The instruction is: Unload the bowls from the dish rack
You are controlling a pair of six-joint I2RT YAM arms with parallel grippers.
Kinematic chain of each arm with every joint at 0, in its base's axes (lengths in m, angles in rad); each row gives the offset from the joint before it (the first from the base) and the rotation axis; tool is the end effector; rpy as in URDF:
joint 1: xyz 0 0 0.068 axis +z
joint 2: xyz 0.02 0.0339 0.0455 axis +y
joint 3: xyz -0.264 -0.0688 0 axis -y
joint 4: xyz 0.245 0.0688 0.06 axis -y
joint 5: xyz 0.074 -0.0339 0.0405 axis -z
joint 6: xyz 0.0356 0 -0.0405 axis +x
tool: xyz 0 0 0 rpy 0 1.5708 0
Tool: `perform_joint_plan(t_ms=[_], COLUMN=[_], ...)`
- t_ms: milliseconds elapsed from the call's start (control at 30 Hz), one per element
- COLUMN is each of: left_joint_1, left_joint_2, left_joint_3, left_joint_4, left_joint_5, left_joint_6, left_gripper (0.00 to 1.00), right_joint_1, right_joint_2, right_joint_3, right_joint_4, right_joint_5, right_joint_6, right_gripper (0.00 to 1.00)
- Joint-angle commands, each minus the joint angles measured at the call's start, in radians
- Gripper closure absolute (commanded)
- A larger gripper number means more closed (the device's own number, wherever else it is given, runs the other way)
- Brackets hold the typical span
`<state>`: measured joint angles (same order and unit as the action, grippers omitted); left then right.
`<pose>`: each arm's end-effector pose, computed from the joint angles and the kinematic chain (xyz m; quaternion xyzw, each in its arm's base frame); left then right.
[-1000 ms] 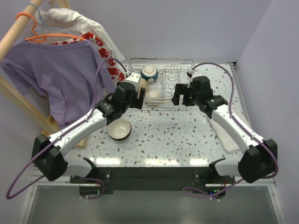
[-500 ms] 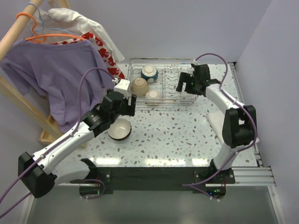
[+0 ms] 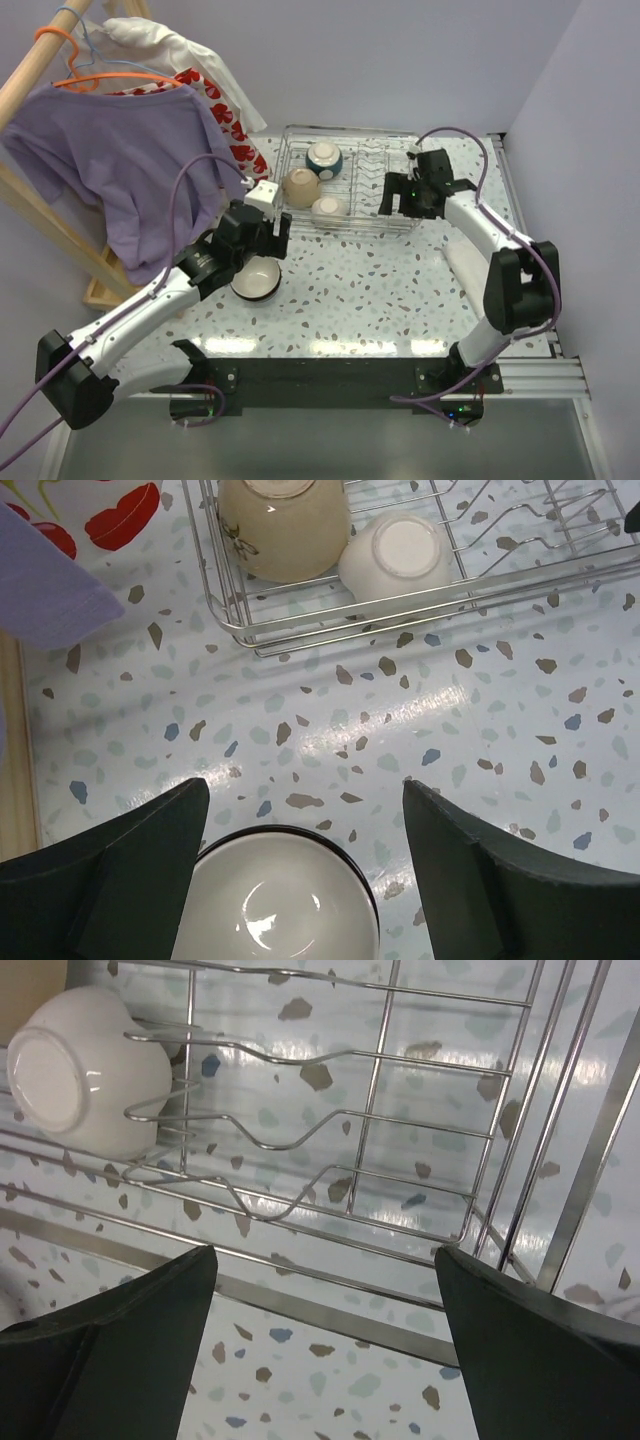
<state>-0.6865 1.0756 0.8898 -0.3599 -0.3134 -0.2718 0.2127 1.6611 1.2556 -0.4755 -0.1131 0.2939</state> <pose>0.1915 -0.1428 0.3035 0.1023 0.8581 -0.1026 0.4925 0.3532 0.0804 0.2505 0.0190 0.9396 0.1361 0.3135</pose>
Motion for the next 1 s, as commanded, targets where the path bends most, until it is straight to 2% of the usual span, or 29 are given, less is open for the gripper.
perform_joint_plan(t_ms=[0, 300, 433, 633, 967], left_joint_1=[0.005, 0.005, 0.004, 0.002, -0.016], left_joint_2=[-0.011, 0.043, 0.078, 0.132, 0.251], left_joint_3=[0.008, 0.055, 0.078, 0.13, 0.233], left_joint_4=[0.038, 0.049, 0.058, 0.064, 0.07], left_joint_5=[0.048, 0.1, 0.126, 0.138, 0.165], left_joint_6=[-0.009, 0.0, 0.002, 0.022, 0.063], left_gripper=[0.16, 0.15, 0.15, 0.15, 0.15], right_joint_1=[-0.007, 0.034, 0.14, 0.221, 0.248], right_joint_2=[-0.132, -0.401, -0.481, -0.578, -0.756], right_joint_3=[-0.111, -0.288, -0.369, -0.484, -0.499], right_joint_4=[-0.147, -0.255, -0.287, -0.271, -0.41], right_joint_5=[0.001, -0.036, -0.042, -0.099, -0.173], right_joint_6=[-0.012, 0.013, 0.057, 0.162, 0.191], right_gripper=[0.04, 0.04, 0.04, 0.04, 0.03])
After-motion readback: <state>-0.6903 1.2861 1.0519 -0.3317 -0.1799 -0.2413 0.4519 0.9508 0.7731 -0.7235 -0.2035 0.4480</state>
